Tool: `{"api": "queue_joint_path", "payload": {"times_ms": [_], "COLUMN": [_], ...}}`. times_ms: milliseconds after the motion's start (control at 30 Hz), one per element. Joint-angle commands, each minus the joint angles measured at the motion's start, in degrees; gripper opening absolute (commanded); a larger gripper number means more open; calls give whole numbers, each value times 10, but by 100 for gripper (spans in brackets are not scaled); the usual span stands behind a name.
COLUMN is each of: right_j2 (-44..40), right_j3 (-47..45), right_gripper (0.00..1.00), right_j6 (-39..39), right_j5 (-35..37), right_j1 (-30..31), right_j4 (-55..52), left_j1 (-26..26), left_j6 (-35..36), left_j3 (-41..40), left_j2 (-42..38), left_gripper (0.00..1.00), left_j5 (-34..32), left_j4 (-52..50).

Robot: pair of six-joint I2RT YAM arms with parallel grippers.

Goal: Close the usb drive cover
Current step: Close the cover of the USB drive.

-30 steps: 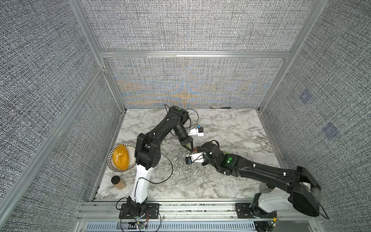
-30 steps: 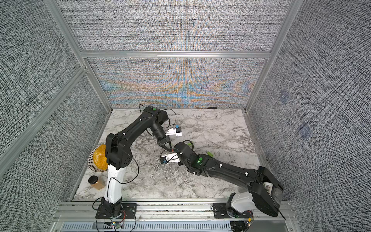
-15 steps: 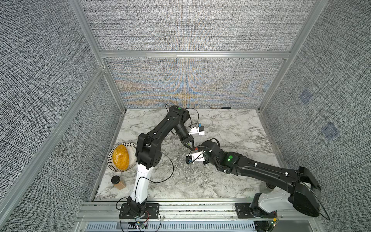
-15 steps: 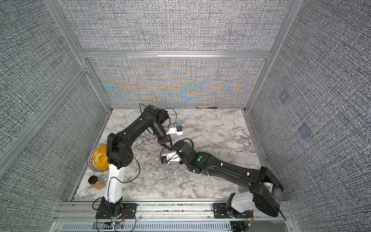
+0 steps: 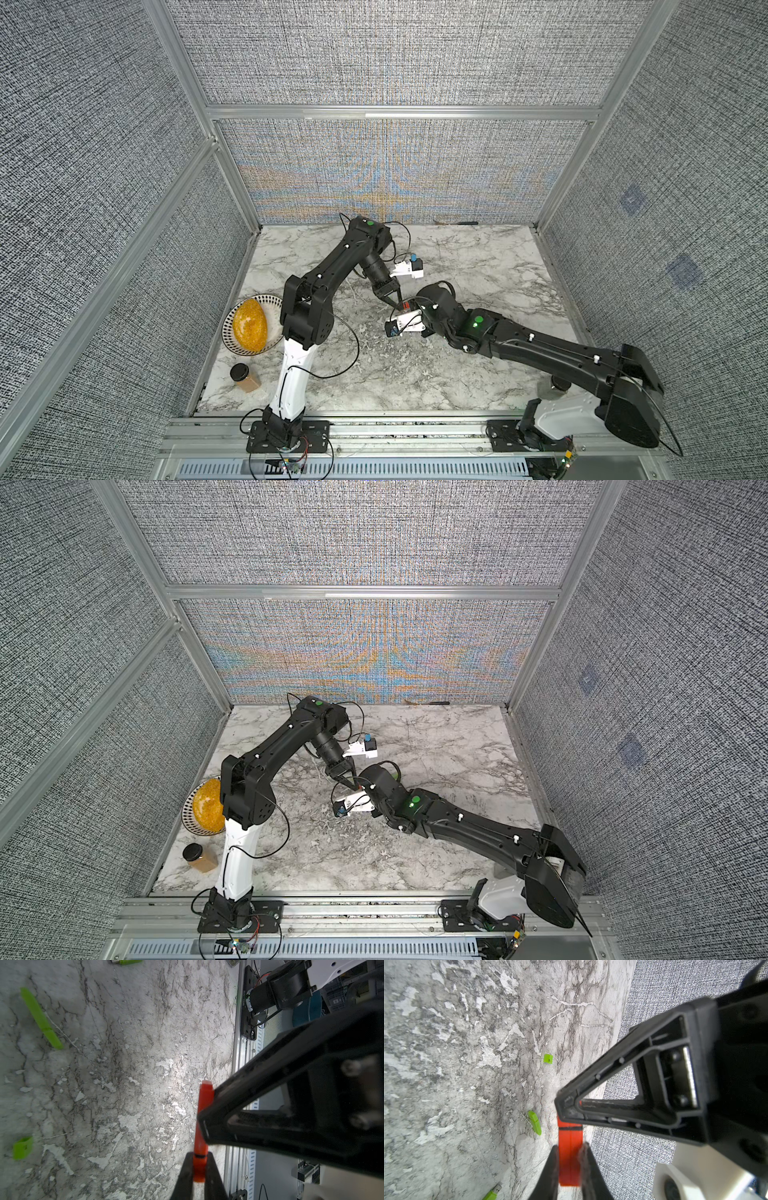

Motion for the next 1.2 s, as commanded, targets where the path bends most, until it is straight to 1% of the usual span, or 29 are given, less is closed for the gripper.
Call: {"api": "queue_joint_path", "payload": {"times_ms": [0,133,333,533,733,867,933,967,1000,1033,1100,1133,1167], "right_j2": [-3,7,20,17,10,2,-9,-17,-24,-31,-50,-58,-69], "right_j3": [7,19,25,20,6,-13,-29,-37,-43,-49,-60,-66,-73], "right_gripper": [0,0,0,0,0,0,8,18,27,33,50,55,57], "right_j6": [8,9,12,18,20,32,41,48,56,62,80,87,97], "right_j5": [-107,-117,-125,-136,-126,-105,-91,-87,-83,-80,-72,-69,-67], "right_j1": [5,5,6,5,1,0,0,-3,-7,-10,-17,-20,-23], "right_j4": [66,56,48,57,72,88,101,105,110,114,123,126,126], "left_j1": [0,0,0,1,2,5,8,12,14,16,17,18,18], "left_j6": [-3,-4,-9,-8,-20,-51,-73,-82,-85,-87,-98,-103,-108], "left_j3": [8,13,44,44,27,-6,-30,-43,-58,-69,-85,-94,-108], "left_j2": [0,0,9,8,-3,-28,-47,-61,-73,-81,-94,-100,-107], "left_gripper": [0,0,0,0,0,0,0,0,0,0,0,0,0], "left_j5": [51,61,82,89,67,46,27,22,18,11,-21,-33,-43], "left_j4": [-65,-66,-81,-80,-60,-7,30,48,61,69,77,82,90]}}
